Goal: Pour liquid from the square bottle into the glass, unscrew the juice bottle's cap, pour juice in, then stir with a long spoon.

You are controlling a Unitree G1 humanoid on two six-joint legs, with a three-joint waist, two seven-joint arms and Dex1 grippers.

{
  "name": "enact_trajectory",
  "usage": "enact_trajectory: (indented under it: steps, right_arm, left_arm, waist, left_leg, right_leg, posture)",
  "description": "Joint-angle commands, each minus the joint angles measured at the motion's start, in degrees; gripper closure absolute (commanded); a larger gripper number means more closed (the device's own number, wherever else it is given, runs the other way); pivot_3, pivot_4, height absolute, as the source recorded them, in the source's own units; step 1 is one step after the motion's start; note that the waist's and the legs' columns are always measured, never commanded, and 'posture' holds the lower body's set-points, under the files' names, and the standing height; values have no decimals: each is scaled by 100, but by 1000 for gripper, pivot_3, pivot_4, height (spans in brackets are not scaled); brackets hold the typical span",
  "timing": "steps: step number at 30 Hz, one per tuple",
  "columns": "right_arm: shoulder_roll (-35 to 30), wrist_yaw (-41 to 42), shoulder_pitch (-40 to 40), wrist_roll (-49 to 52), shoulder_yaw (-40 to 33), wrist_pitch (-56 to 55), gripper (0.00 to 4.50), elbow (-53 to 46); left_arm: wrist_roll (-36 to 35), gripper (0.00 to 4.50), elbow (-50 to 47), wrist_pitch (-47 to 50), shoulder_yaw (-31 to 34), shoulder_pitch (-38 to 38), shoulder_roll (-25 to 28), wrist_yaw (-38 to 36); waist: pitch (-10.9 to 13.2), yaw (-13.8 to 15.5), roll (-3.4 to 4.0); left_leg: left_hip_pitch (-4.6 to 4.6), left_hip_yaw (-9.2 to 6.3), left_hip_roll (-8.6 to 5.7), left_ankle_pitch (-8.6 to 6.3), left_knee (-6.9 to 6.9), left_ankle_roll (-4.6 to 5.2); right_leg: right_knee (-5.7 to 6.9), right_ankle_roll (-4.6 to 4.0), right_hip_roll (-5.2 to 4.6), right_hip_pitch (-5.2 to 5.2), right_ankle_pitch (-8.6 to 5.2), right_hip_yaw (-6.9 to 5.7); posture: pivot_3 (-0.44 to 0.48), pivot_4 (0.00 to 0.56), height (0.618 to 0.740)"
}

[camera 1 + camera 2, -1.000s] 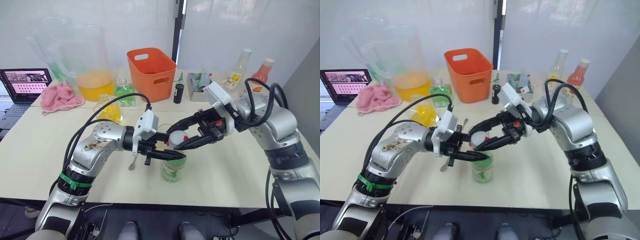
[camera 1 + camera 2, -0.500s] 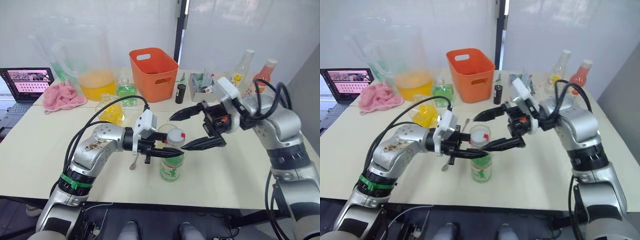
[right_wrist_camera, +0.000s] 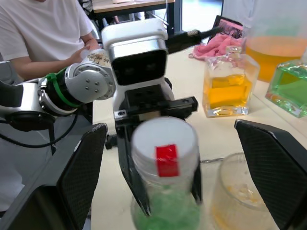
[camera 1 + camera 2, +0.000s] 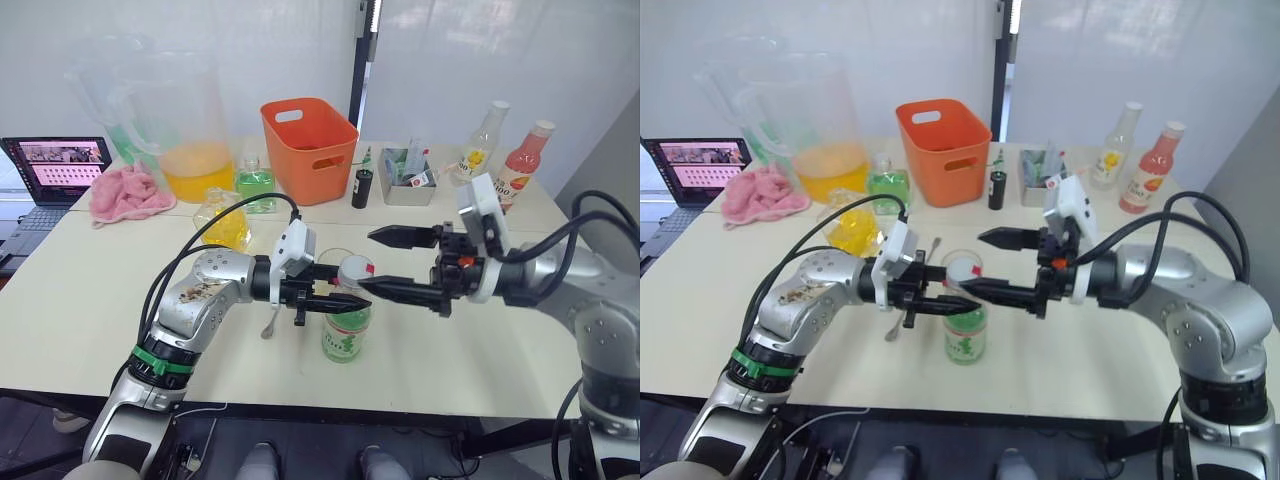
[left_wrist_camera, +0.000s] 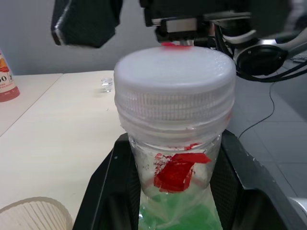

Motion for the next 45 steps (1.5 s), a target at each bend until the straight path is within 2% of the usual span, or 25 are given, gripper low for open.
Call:
enact_trajectory:
  steps: [1, 3, 9, 12, 18, 22, 27, 29, 36, 39, 43, 44, 45]
  right_arm:
    - [57, -525, 45, 169, -95, 10, 0, -424]
    - [75, -709, 142, 77, 70, -17, 0, -540]
    - [138, -1082, 245, 98, 191, -105, 0, -554]
    - [160, -1159, 267, 202, 179, -92, 816, -486]
    - [77, -877, 238, 307, 259, -173, 2774, -408]
    - [-134, -207, 136, 158, 490, -366, 2794, -138]
    - [-427, 1450, -190, -297, 1063, -1058, 2794, 636]
    - [-451, 2270, -482, -746, 1385, -1628, 2794, 1240]
    - [-41, 4317, -1894, -1715, 2172, -2931, 2794, 3175]
    - [126, 4869, -2377, -1957, 2386, -3193, 2794, 3760]
    - [42, 5026, -2850, -1805, 2734, -3277, 2794, 4166]
    - [23, 5026, -2933, -1728, 2775, -3250, 1765, 4223]
    - [7, 5026, -2994, -1676, 2811, -3253, 1468, 4271]
  left_arm:
    - [356, 3098, 261, -79, -260, 25, -84, 76]
    - [397, 3099, 311, -131, -286, 28, -111, 53]
    - [419, 3099, 365, -164, -296, 14, -131, 16]
    - [454, 3099, 412, -222, -297, -2, -121, 24]
    - [434, 3100, 344, -210, -258, 56, -50, 54]
    - [426, 3100, 226, -169, -211, 108, -3, 135]
    - [384, 3100, -21, -73, -150, 240, 96, 254]
    - [365, 3100, -147, -22, -117, 317, 150, 320]
    - [301, 3100, -520, 155, -28, 511, 277, 537]
    - [271, 3101, -666, 241, 4, 588, 305, 612]
    - [254, 3102, -755, 298, 36, 628, 313, 686]
    - [252, 3103, -740, 303, 44, 613, 314, 683]
    - [253, 3109, -715, 304, 50, 593, 315, 674]
  waist:
    - [-2, 13, -1]
    - [-4, 32, -2]
    - [-8, 65, -1]
    - [-9, 73, -2]
    - [-9, 79, -2]
    - [-10, 78, -2]
    - [-10, 67, -2]
    - [-10, 65, -2]
    - [-10, -68, -2]
    - [-10, -76, -1]
    - [-10, -76, -1]
    - [-9, -76, -1]
    - [-9, -76, -1]
  left_leg:
    - [0, 0, 0, 0, 3, 0]
    - [0, 0, 0, 0, 7, 0]
    - [1, 0, 0, 0, 16, 0]
    - [1, 0, 0, -1, 17, 0]
    - [1, -1, 0, -1, 16, 0]
    - [1, -1, 1, -1, 16, 0]
    - [2, -1, 1, -1, 13, -1]
    - [2, -1, 1, -2, 13, -1]
    - [7, 0, 1, -1, 8, -1]
    - [7, -1, 1, -1, 8, 0]
    - [7, 0, 2, -1, 5, -1]
    - [7, 0, 2, -1, 5, -1]
    - [6, 0, 2, -2, 4, -1]
  right_leg:
    - [-1, -5, 0, 2, -3, 0]
    - [-5, -30, 0, 7, -16, 0]
    - [-15, -34, 0, 17, -14, 1]
    - [-19, -34, 0, 20, -13, 1]
    - [-22, -35, 0, 21, -13, 1]
    - [-25, -35, 0, 22, -12, 1]
    - [-27, -35, 0, 22, -13, 1]
    - [-29, -35, 0, 21, -13, 1]
    - [-25, -34, 0, 21, -12, -1]
    - [-23, -29, 1, 20, -10, -1]
    - [-21, -24, 1, 13, -6, -1]
    - [-21, -25, 1, 14, -7, -1]
    - [-20, -27, 1, 11, -8, 0]
  posture:
    - [0, 150, 740]
    - [0, 150, 740]
    - [0, 150, 740]
    - [0, 150, 740]
    - [0, 150, 740]
    - [0, 150, 740]
    - [0, 150, 740]
    - [0, 150, 740]
    - [0, 150, 740]
    - [0, 150, 740]
    - [0, 150, 740]
    - [0, 150, 740]
    - [0, 150, 740]
